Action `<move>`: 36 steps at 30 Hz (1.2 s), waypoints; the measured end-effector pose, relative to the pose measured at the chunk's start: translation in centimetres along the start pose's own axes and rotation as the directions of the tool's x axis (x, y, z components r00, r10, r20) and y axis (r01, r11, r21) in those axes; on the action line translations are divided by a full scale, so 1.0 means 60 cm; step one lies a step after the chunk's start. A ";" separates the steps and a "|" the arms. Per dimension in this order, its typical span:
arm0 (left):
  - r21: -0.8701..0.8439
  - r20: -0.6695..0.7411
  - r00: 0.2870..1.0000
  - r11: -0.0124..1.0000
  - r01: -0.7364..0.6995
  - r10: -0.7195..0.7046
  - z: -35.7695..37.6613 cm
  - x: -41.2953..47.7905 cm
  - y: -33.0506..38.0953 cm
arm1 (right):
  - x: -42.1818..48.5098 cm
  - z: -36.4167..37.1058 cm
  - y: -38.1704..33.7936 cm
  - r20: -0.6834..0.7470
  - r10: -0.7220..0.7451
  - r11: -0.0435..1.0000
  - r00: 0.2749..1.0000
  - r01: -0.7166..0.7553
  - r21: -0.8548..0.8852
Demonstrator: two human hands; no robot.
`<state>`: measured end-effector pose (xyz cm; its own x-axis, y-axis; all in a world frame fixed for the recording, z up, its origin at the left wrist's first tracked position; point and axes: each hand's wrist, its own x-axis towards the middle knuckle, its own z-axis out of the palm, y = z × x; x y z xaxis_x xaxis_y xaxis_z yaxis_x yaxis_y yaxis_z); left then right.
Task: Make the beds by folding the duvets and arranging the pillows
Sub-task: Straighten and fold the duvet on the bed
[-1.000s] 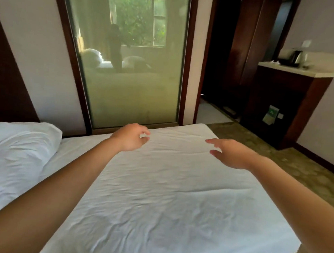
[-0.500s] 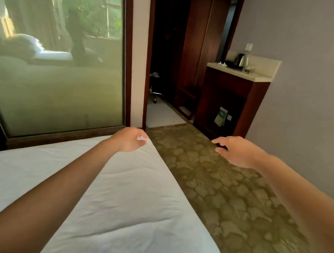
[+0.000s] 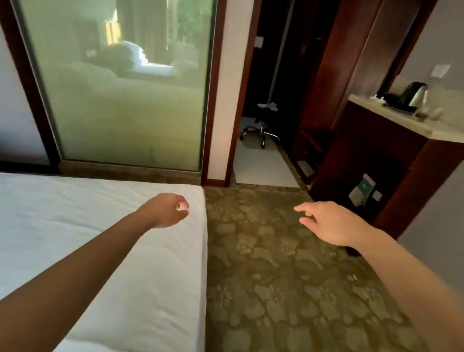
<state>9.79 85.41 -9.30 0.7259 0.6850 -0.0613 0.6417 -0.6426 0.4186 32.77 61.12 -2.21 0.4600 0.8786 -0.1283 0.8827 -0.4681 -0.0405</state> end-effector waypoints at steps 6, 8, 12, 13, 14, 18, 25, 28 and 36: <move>0.003 -0.068 0.971 0.973 0.230 -0.229 -0.018 0.033 -0.012 | 0.201 -0.021 0.014 0.012 -0.274 0.962 0.962 0.274 -0.014; 0.017 -0.089 0.943 0.946 0.324 -0.321 -0.034 0.046 -0.033 | 0.277 -0.020 -0.013 0.023 -0.396 0.918 0.918 0.396 0.020; 0.048 -0.141 0.881 0.886 0.461 -0.451 -0.060 0.111 -0.090 | 0.443 -0.028 -0.066 0.029 -0.579 0.815 0.815 0.579 0.021; 0.071 -0.153 0.871 0.874 0.481 -0.467 -0.064 0.138 -0.103 | 0.490 -0.032 -0.074 0.026 -0.613 0.790 0.790 0.612 0.014; 0.097 -0.163 0.864 0.864 0.495 -0.477 -0.070 0.170 -0.113 | 0.538 -0.041 -0.079 0.024 -0.641 0.767 0.767 0.642 -0.004; 0.112 -0.130 0.851 0.846 0.522 -0.508 -0.101 0.302 -0.117 | 0.709 -0.114 -0.087 0.087 -0.690 0.711 0.719 0.695 -0.105; 0.083 -0.185 0.792 0.794 0.603 -0.582 -0.165 0.533 -0.116 | 0.977 -0.181 -0.116 0.059 -0.813 0.572 0.579 0.813 -0.106; 0.075 -0.236 0.727 0.734 0.675 -0.645 -0.175 0.621 -0.142 | 1.103 -0.187 -0.147 0.071 -0.873 0.474 0.483 0.873 -0.112; -0.098 -0.304 0.336 0.380 0.920 -0.892 -0.172 0.775 -0.229 | 1.452 -0.212 -0.257 0.158 -0.972 0.136 0.173 0.966 -0.220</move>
<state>32.19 129.62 -8.56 -0.4038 0.9071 -0.1189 0.8871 0.4200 0.1914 60.45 146.06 -0.14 -0.7938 0.5920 -0.1394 0.5855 0.8059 0.0883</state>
